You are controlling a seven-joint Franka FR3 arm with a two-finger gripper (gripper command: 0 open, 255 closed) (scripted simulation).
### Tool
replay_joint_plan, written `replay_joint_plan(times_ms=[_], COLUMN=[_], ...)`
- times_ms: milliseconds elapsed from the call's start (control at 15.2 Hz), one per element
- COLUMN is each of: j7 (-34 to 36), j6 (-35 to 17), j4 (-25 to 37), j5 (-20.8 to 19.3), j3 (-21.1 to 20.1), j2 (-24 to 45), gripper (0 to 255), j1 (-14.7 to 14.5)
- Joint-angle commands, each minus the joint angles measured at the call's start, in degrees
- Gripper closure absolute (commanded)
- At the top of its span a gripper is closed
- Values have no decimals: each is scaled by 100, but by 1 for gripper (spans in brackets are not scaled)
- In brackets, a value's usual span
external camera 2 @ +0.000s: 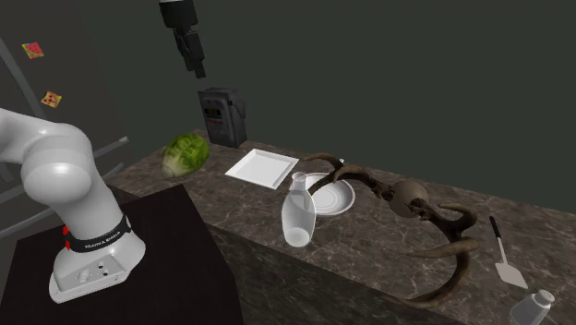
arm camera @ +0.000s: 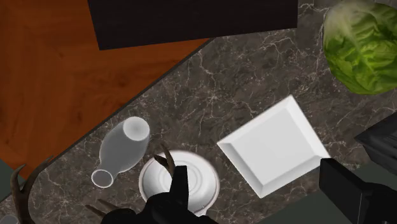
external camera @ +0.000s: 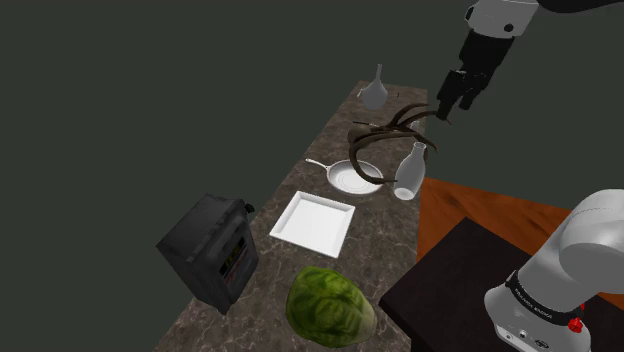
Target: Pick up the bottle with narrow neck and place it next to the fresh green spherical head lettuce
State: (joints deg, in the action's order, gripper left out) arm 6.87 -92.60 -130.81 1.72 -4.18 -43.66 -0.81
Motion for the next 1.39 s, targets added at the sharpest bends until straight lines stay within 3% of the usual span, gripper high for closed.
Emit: replay_joint_plan(times_ms=[0,660,1320], j7=[0,-865,-1774], j6=[0,-1681,-3398], j4=[0,-895,-1011], j5=[0,-440,-589], j3=[0,801,1639], j2=[0,656,2111], gripper=[0,0,0], j1=[0,326,567])
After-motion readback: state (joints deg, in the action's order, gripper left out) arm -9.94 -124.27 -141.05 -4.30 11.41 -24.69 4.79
